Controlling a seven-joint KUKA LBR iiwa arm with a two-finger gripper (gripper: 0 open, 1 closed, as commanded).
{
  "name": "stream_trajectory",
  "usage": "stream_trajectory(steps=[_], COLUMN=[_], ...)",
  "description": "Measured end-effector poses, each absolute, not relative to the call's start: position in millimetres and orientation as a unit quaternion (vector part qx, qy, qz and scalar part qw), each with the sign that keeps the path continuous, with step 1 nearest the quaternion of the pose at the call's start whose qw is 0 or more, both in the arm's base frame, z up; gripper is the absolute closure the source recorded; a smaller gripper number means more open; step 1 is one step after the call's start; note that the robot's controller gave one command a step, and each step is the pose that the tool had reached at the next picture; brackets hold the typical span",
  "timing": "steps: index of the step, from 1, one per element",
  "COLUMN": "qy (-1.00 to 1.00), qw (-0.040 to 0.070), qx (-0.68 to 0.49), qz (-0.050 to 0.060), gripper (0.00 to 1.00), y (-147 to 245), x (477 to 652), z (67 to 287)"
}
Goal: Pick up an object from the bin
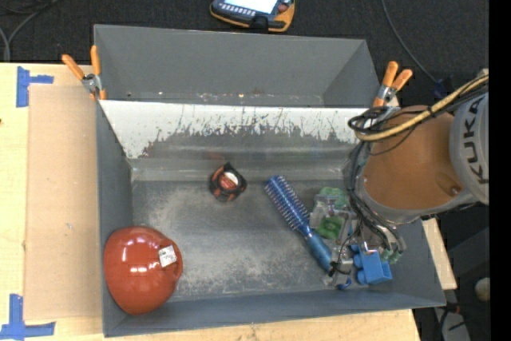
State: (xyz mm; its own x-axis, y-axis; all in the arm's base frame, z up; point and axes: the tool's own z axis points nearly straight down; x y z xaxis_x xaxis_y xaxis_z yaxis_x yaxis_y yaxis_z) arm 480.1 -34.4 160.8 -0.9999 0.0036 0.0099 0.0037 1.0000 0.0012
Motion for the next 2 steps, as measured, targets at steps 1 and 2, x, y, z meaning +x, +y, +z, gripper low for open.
stream_trajectory(steps=[1, 2], qy=[-1.0, -0.97], qw=[0.001, 0.006], qx=[0.0, -0.245], qz=[0.0, 0.0], gripper=[0.0, 0.0], y=[-34, -111], x=[482.0, 494.6], z=[164, 67])
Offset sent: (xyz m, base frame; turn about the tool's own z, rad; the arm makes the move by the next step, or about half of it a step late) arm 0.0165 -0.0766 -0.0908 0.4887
